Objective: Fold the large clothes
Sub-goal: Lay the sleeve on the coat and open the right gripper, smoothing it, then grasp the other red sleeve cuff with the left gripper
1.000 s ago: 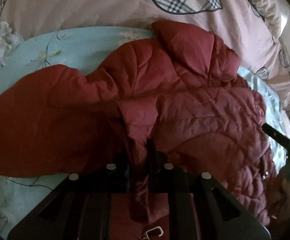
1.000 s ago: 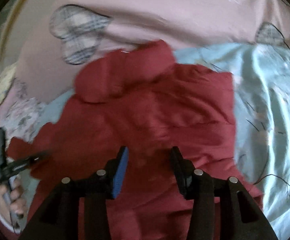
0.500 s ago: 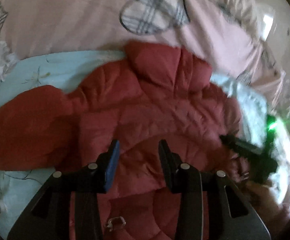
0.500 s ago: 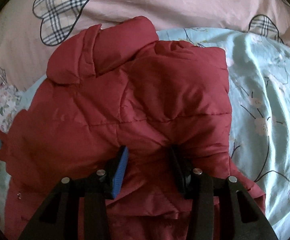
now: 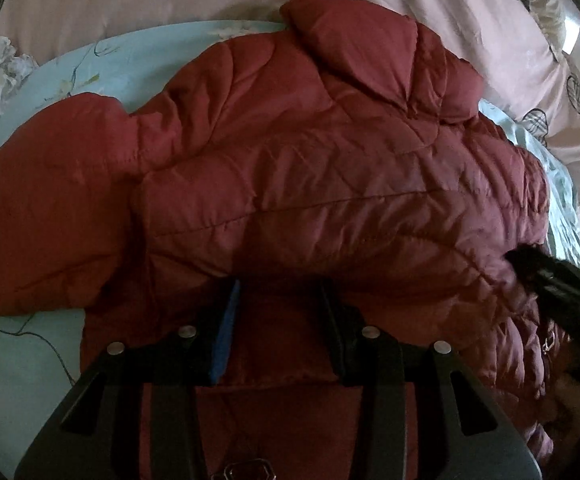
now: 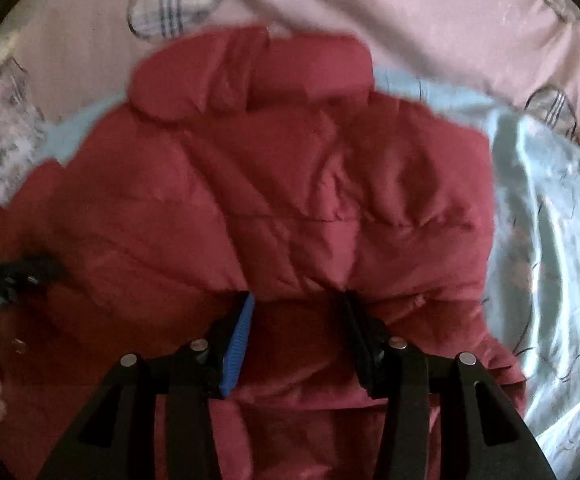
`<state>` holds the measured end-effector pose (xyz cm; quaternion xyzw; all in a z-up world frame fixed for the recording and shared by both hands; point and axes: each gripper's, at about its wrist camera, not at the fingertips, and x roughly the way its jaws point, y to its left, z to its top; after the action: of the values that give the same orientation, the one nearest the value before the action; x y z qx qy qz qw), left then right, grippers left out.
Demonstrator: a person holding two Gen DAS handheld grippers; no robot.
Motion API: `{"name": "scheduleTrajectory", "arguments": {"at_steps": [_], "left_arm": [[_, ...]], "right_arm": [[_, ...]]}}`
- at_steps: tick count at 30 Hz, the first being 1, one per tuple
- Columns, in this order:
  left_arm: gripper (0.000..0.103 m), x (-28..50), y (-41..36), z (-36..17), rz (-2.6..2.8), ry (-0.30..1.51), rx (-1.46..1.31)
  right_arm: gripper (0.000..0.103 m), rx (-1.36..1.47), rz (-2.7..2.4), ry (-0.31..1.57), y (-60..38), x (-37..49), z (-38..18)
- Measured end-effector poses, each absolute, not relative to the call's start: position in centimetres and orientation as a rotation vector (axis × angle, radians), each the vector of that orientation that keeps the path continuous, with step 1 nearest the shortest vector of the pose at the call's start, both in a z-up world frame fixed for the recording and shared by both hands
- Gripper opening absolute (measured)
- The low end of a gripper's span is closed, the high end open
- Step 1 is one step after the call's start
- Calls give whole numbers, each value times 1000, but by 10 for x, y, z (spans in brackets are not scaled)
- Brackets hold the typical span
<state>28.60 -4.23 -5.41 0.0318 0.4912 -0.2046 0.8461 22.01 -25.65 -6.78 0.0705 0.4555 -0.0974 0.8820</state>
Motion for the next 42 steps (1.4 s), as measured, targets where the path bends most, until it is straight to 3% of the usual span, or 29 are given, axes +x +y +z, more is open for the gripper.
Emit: {"name": "scheduleTrajectory", "arguments": {"at_steps": [14,17,30,35,42], "left_arm": [[39,281,-32,-55,-443,1029,67],[50,275,-19,-45,-436,1015,39],[51,253,68,-35,-322,1005,-136],[63,254,107,-37,-248,998,-213],[67,261,161,-41,-136,997,-273]], "right_arm": [[47,213,-189,933,-271,212,-70],[47,285,-175,901,-277,200,-58],[51,354,-75,845,-252,145,-23],[54,356,-42,842,-239,133,-19],[54,341,-21,835,-228,121,-17]]}}
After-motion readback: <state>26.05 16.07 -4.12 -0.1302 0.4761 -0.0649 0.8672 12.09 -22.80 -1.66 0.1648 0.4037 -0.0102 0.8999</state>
